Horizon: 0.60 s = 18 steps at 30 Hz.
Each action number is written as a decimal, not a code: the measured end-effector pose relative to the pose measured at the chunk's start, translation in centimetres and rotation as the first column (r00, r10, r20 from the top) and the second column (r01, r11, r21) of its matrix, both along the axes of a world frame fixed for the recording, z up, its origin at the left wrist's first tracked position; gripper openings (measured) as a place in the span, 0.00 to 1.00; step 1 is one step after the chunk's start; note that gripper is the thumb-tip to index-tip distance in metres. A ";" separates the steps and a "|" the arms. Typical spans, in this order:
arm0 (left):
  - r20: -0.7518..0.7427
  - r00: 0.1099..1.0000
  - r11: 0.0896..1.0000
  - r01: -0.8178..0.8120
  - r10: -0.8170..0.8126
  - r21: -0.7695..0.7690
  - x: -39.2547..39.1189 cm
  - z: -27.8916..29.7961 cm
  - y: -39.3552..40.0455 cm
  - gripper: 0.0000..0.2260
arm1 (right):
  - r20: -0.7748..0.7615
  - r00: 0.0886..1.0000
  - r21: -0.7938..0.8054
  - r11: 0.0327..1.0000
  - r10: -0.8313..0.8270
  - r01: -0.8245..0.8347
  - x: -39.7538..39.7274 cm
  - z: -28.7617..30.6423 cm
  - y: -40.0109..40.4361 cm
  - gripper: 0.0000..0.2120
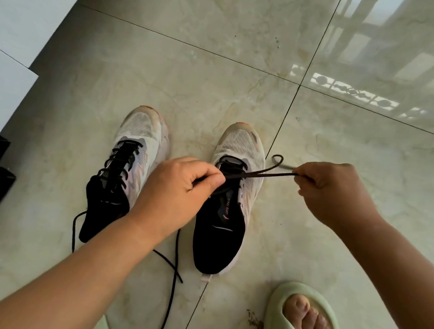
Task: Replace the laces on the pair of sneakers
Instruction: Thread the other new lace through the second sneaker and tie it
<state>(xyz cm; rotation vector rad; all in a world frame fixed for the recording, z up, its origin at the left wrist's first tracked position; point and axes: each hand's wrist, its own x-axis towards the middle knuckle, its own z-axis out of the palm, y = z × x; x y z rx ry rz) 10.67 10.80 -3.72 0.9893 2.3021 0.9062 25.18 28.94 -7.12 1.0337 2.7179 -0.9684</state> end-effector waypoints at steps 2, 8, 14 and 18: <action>-0.017 1.000 1.000 -0.003 0.003 -0.002 0.2 -0.1 0.0 0.03 | 0.057 0.998 0.036 0.999 0.021 -0.023 -0.1 0.1 -0.3 0.09; -0.049 0.998 0.999 -0.030 0.030 0.012 1.3 -0.2 1.2 0.04 | -0.367 0.894 -0.111 0.942 0.257 -0.317 -1.4 1.9 -3.9 0.21; -0.078 0.997 1.000 -0.002 0.002 0.008 1.5 -0.7 1.4 0.03 | -0.426 0.904 -0.234 0.966 0.004 -0.114 -1.4 0.7 -5.2 0.08; -0.224 0.974 0.994 0.021 -0.044 -0.106 1.1 -2.1 1.0 0.04 | -0.323 0.939 -0.126 0.989 -0.117 0.080 -0.9 -0.5 -4.3 0.03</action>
